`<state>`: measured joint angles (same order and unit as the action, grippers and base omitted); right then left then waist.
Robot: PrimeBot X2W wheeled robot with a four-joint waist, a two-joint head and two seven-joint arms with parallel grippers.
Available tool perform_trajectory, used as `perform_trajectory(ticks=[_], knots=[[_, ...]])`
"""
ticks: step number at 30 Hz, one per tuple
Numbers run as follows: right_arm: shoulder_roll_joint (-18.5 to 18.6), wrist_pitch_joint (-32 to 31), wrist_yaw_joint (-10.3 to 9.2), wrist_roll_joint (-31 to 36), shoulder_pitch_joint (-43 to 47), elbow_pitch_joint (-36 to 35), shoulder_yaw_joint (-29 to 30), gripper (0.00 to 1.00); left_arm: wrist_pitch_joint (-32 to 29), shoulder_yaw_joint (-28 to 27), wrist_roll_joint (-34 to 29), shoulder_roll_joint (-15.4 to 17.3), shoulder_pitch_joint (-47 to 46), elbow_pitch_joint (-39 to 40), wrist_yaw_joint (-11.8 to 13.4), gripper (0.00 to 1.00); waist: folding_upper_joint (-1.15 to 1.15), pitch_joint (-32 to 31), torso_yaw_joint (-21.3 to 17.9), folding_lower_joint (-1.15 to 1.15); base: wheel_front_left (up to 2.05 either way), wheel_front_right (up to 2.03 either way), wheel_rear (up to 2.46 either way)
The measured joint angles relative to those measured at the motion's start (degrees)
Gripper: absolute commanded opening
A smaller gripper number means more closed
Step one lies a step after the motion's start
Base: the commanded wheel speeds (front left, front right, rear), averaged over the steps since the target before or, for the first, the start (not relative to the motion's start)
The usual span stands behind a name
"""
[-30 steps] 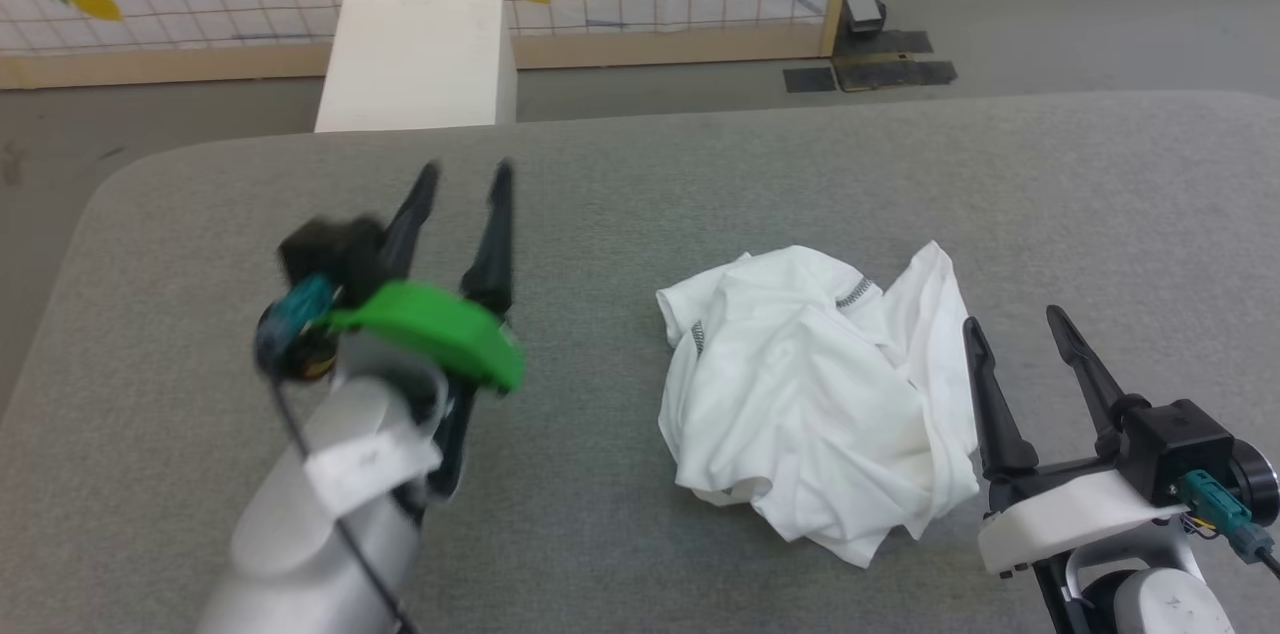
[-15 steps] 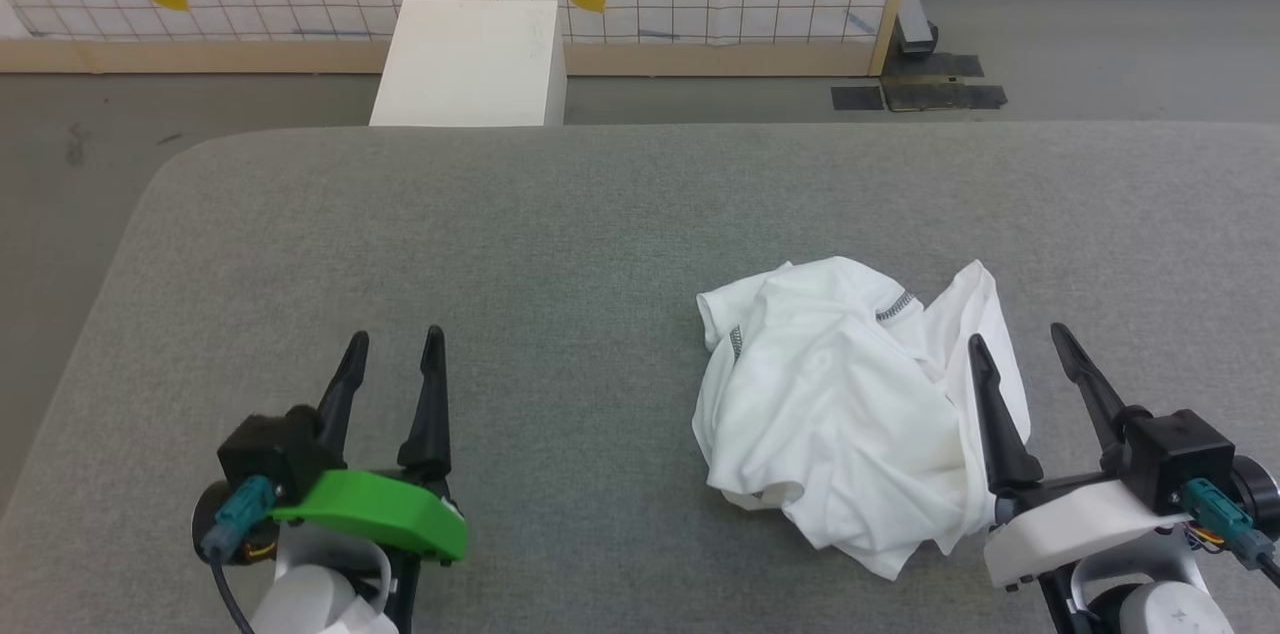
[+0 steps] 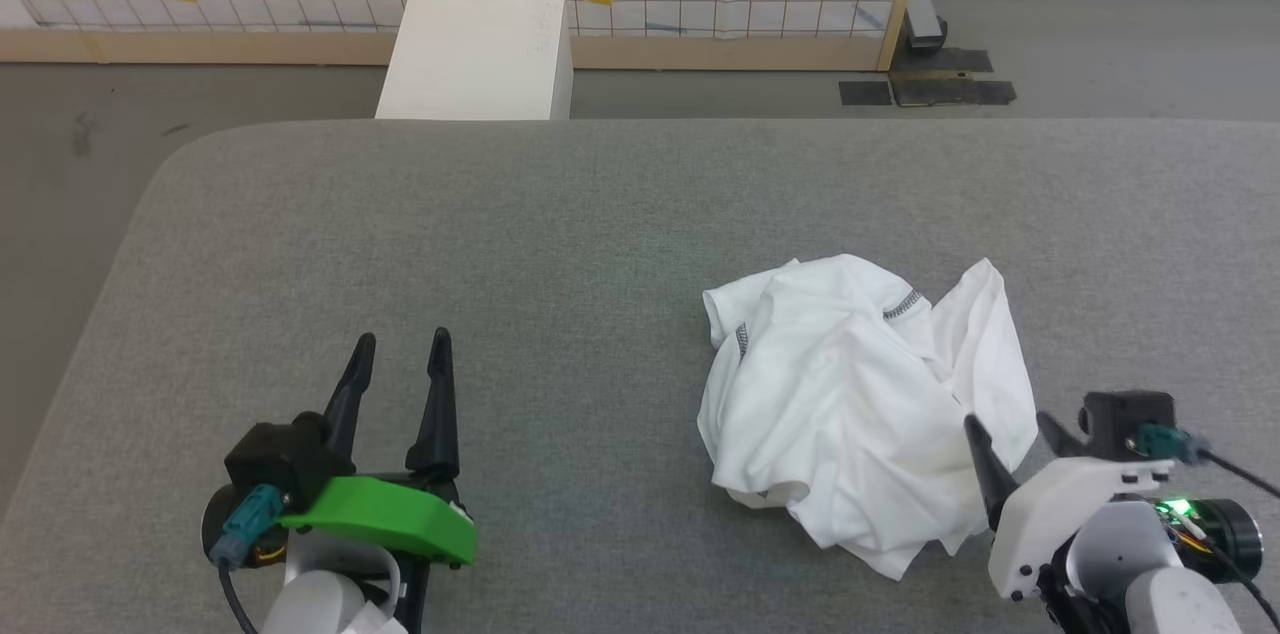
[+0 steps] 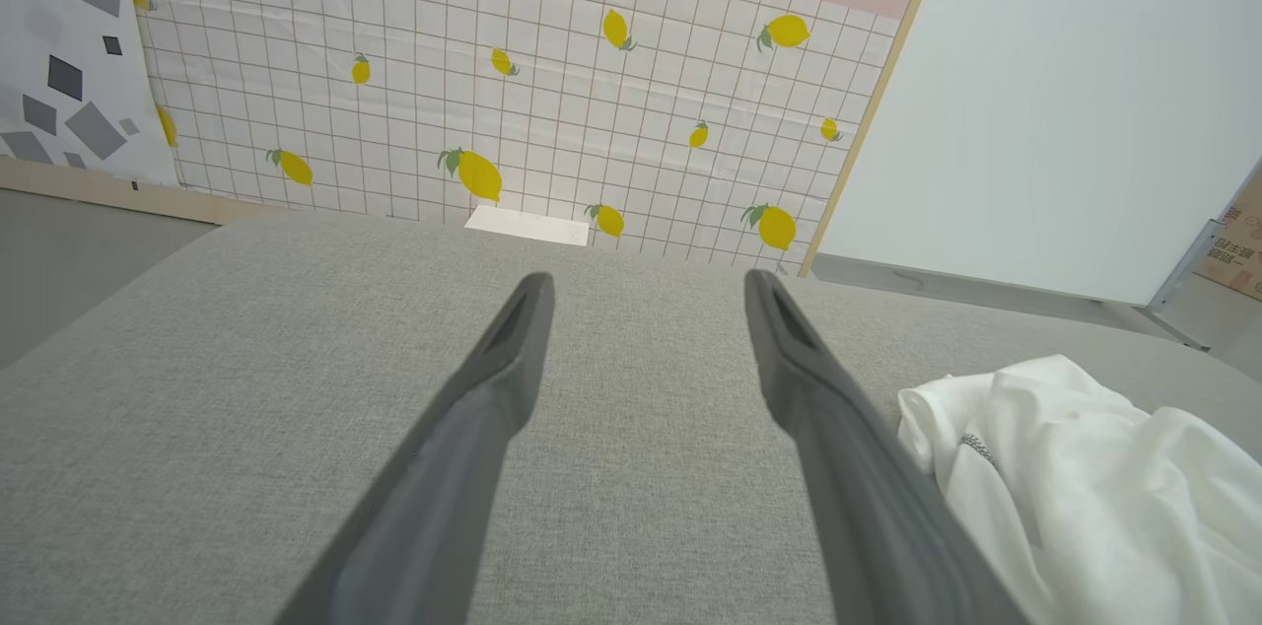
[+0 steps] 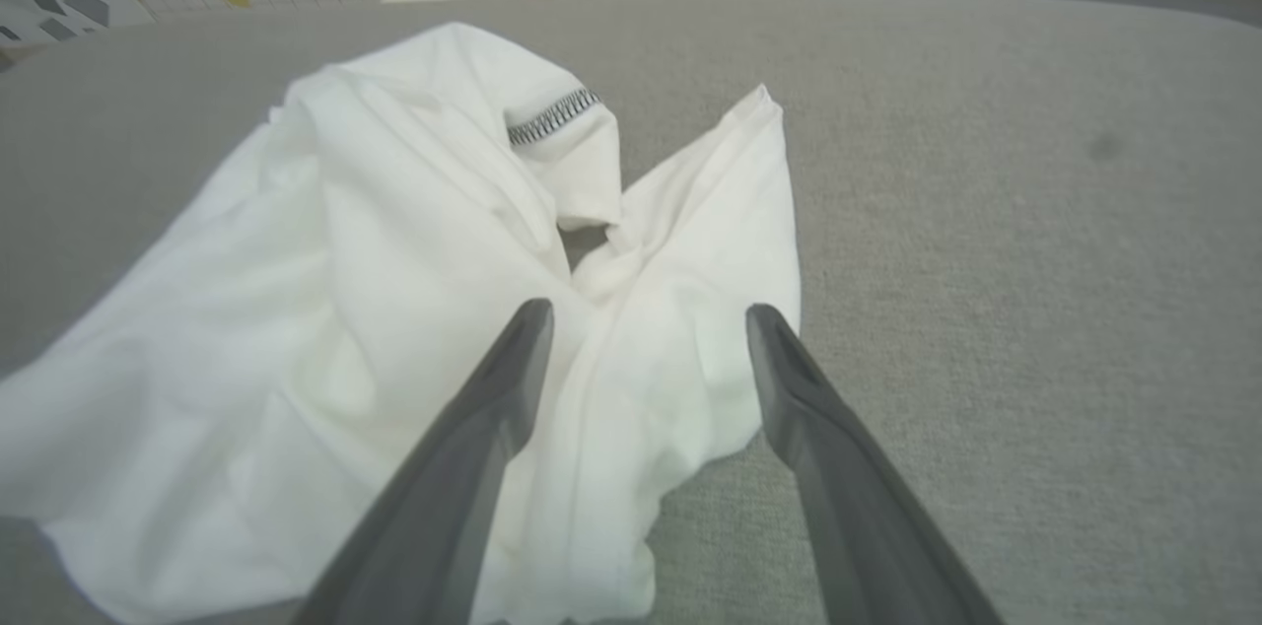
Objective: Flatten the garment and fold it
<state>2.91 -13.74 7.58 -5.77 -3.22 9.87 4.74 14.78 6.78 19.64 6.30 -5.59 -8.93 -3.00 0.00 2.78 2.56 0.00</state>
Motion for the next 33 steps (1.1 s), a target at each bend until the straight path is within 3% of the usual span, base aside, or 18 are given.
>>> perform_trajectory(ticks=[7,8,9,13,17,20,22,27,30,33], knots=[[0.0,-17.9,0.0,-1.5,-4.2,8.5,1.1,1.0,0.0,-0.6,-0.7,-1.2,0.0,-1.0,-1.4,1.0,0.0,0.8,0.9,0.0,0.0,0.0,0.0],[0.0,-21.3,0.0,-2.6,-4.4,8.9,0.3,0.22,0.0,-0.8,-1.0,-1.3,0.0,-1.2,-1.6,1.0,0.0,1.1,1.3,0.0,0.0,0.0,0.0],[0.1,-21.9,0.0,-2.9,-4.6,8.6,0.1,0.0,0.0,-1.0,-1.0,-1.4,0.0,-1.3,-1.7,1.0,0.0,1.3,1.4,0.0,0.0,0.0,0.0],[-0.1,-20.6,0.0,-2.7,-5.2,5.8,0.7,0.0,0.0,-1.5,-1.2,-1.6,0.0,-1.6,-2.1,1.0,0.0,1.9,1.9,0.0,0.0,0.0,0.0],[0.0,-14.4,0.0,-1.3,-7.4,0.8,2.7,0.0,0.0,-2.0,-1.9,-2.0,-0.1,-1.8,-2.4,1.0,0.0,2.3,2.4,0.0,0.0,0.0,0.0],[0.2,-10.3,-0.01,-1.4,-9.6,-5.0,0.4,0.0,0.0,-2.0,-2.6,-2.2,-0.1,-2.2,-2.6,1.0,0.0,2.1,2.8,0.0,0.0,0.0,0.0],[0.3,-9.1,-0.01,-2.0,-10.2,-9.7,-4.4,0.0,0.0,-2.2,-2.8,-2.3,-0.1,-2.4,-2.6,1.0,0.0,1.9,3.0,0.0,0.0,0.0,0.0],[0.1,-11.5,-0.01,-2.2,-9.8,-17.9,-23.6,0.0,0.0,-2.5,-2.9,-2.4,-0.1,-2.7,-3.0,1.0,0.0,1.2,3.6,0.0,0.0,0.0,0.0],[0.1,-15.7,0.0,-3.6,-8.1,-17.4,-33.8,0.0,0.0,-2.9,-2.9,-2.5,-0.1,-2.7,-3.0,1.0,0.0,1.1,3.7,0.0,0.0,0.0,0.0],[1.6,-19.6,0.0,-6.7,-5.8,-13.9,-40.0,0.0,0.0,-3.1,-3.0,-2.6,-0.1,-2.7,-3.1,1.0,0.0,1.1,3.9,0.0,0.0,0.0,0.0]])
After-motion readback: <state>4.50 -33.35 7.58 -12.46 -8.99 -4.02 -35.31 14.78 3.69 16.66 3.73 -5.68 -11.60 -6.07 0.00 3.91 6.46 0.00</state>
